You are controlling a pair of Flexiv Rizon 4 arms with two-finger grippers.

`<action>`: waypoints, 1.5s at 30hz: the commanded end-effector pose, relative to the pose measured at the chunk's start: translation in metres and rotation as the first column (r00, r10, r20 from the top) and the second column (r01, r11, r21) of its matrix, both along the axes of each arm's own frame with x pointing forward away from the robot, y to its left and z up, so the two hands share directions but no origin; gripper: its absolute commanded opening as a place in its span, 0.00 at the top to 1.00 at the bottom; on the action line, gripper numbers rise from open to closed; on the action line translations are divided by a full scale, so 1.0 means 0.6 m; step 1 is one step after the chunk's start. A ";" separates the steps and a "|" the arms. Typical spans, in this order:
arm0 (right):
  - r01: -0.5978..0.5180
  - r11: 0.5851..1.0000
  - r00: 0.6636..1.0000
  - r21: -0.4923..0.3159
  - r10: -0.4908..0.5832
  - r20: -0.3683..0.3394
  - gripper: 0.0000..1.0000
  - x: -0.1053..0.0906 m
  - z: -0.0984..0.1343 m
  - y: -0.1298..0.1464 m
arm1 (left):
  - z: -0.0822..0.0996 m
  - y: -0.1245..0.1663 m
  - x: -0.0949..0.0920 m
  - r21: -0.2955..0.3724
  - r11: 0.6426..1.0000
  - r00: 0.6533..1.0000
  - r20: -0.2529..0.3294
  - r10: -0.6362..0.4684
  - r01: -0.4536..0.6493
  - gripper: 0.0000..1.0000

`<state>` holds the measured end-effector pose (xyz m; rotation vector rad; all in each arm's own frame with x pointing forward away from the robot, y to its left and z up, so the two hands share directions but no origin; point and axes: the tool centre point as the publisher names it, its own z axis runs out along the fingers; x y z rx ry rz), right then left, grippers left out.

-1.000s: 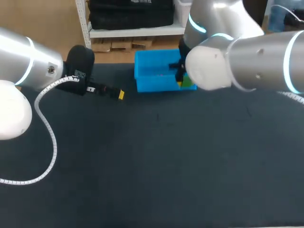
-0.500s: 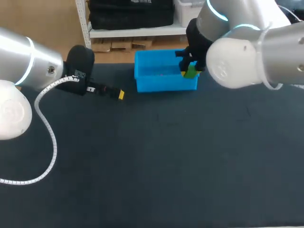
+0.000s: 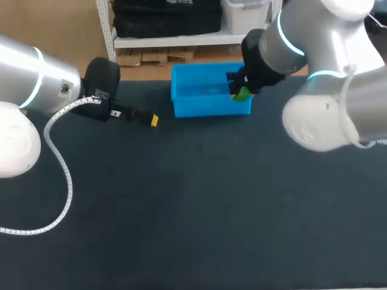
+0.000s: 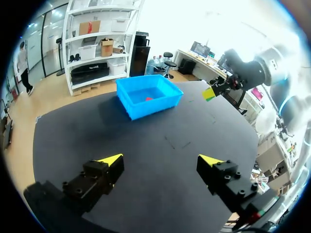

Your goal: Use the left arm to pick the red cube and place it into the blue plastic box first, then use the right arm to grasp the green cube and put it into the same blue plastic box after the first action is fully finished.

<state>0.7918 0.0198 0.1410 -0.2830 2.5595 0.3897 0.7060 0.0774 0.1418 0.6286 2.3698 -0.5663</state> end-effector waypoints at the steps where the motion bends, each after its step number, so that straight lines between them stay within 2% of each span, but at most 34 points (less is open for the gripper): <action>1: 0.027 0.999 0.994 0.031 -0.031 0.107 1.00 -0.006 -0.005 0.000 | -0.001 0.002 0.001 -0.007 1.000 1.000 0.003 -0.005 0.005 0.00; 6: 0.021 0.999 0.995 0.030 -0.024 0.100 1.00 -0.003 -0.006 0.002 | -0.001 0.002 0.001 -0.007 1.000 1.000 0.003 -0.005 0.005 0.00; 14: 0.004 0.999 0.997 0.038 -0.007 0.078 1.00 0.033 -0.008 0.014 | -0.001 0.002 0.001 -0.007 1.000 1.000 0.003 -0.005 0.005 0.00; 29: -0.009 0.999 0.998 0.040 0.006 0.069 1.00 0.143 -0.027 0.050 | -0.001 0.002 0.001 -0.007 1.000 1.000 0.003 -0.005 0.005 0.00; 36: -0.009 1.000 0.999 0.010 0.008 0.053 1.00 0.204 -0.046 0.066 | -0.001 0.002 0.001 -0.007 1.000 1.000 0.003 -0.005 0.005 0.00; 45: -0.017 1.000 0.998 -0.015 0.017 0.052 1.00 0.261 -0.075 0.088 | -0.001 0.002 0.001 -0.007 1.000 1.000 0.003 -0.005 0.005 0.00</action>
